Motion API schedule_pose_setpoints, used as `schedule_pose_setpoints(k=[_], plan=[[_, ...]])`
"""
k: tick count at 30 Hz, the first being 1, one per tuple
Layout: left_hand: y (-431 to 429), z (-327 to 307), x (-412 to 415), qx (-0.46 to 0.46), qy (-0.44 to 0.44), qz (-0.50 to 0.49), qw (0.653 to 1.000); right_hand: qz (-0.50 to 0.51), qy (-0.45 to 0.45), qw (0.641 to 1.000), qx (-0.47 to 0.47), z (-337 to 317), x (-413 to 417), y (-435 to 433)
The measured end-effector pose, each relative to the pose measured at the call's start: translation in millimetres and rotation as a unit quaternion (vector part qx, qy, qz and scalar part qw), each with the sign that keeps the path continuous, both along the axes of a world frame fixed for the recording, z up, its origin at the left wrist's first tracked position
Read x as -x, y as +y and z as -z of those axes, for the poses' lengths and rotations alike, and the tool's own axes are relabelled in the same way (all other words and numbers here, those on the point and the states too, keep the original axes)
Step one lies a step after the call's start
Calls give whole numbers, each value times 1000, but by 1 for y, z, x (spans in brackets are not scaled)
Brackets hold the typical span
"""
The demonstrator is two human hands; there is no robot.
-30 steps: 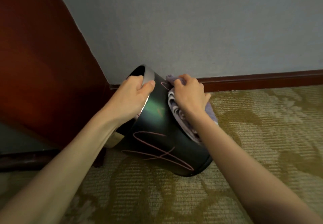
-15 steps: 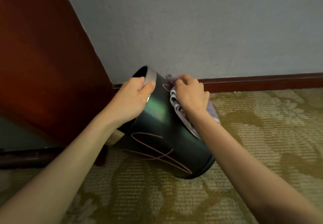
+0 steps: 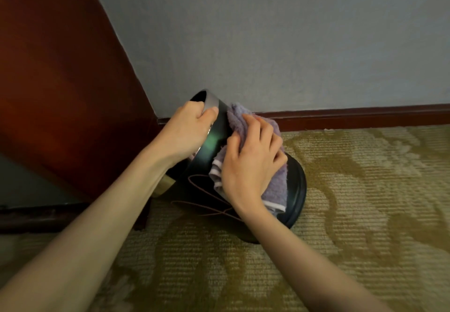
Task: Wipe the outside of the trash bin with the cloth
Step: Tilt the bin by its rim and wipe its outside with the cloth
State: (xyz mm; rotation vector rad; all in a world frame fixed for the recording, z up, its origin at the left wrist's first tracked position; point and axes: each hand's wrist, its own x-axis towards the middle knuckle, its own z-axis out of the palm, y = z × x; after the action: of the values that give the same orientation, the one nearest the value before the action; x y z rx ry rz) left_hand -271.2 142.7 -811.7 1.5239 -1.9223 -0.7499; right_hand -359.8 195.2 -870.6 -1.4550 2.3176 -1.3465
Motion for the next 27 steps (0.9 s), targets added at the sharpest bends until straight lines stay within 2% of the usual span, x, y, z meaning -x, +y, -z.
schedule_pose_setpoints(k=[5, 9, 14, 17, 23, 27], plan=[[2, -1, 5, -1, -4, 10, 1000, 9, -31, 999, -28, -11, 10, -16], [7, -1, 6, -2, -4, 19, 1000, -51, -71, 994, -66, -25, 29, -44], [20, -2, 3, 15, -7, 38, 999, -123, -125, 965, -193, -35, 52, -88], [22, -1, 2, 16, -1, 46, 999, -161, -141, 949, -232, -31, 56, -107], [20, -1, 5, 7, -6, 43, 999, -145, -120, 959, -214, -25, 59, -104], [18, 1, 6, 15, -15, 27, 999, -112, -87, 982, -124, -24, 51, -72]])
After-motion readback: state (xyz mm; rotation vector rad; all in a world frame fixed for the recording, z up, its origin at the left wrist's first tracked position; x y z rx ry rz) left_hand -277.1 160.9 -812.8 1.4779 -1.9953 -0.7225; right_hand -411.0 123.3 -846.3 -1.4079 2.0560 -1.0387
